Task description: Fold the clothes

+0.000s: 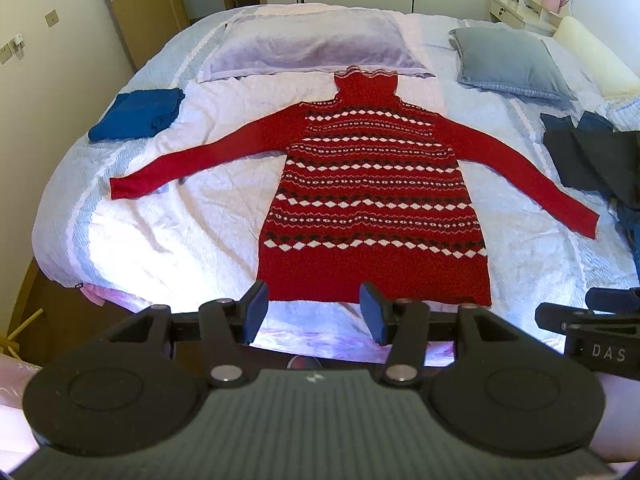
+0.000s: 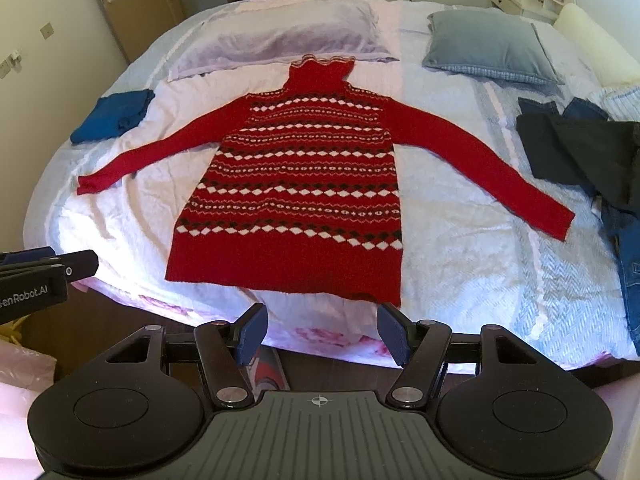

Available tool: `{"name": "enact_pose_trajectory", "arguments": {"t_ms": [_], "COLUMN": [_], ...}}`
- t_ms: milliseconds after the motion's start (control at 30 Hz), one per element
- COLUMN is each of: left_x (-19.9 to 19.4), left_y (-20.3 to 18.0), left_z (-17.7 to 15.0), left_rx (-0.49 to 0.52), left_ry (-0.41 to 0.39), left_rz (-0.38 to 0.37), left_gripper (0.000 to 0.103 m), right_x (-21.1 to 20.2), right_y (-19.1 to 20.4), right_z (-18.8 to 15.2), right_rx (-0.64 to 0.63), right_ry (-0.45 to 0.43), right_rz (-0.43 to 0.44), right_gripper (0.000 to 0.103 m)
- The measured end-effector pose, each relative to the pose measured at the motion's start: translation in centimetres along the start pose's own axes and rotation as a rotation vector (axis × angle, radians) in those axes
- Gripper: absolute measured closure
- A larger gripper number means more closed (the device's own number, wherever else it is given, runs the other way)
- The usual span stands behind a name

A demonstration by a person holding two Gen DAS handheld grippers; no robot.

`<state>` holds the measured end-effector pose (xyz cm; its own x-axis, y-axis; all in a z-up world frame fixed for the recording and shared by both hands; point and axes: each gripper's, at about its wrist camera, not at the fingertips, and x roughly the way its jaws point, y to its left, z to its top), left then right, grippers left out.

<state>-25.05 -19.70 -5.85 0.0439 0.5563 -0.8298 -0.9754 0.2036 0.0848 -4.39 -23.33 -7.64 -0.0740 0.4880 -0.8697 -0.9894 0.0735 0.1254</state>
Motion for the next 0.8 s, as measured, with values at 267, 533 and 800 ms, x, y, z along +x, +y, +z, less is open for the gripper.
{"name": "enact_pose_trajectory", "arguments": {"t_ms": [267, 533, 800], "left_x": [0.6, 3.1, 10.5], "left_y": [0.1, 5.3, 13.0], "left_z": [0.3, 3.8, 9.5], "left_rx": [-0.026, -0.257, -0.469], "left_ry": [0.0, -0.132, -0.144], "left_rz": [0.01, -0.045, -0.074], "left_gripper": [0.055, 0.055, 0.054], "right_x": [0.4, 1.3, 4.2], "right_y": [-0.2, -2.3, -6.5], "right_z": [0.6, 4.1, 10.1], "right_rx": [0.006, 0.138, 0.322], "right_ry": [0.003, -0.109, -0.193], "right_rz": [0.007, 0.012, 0.003], "right_gripper": [0.039, 0.039, 0.039]}}
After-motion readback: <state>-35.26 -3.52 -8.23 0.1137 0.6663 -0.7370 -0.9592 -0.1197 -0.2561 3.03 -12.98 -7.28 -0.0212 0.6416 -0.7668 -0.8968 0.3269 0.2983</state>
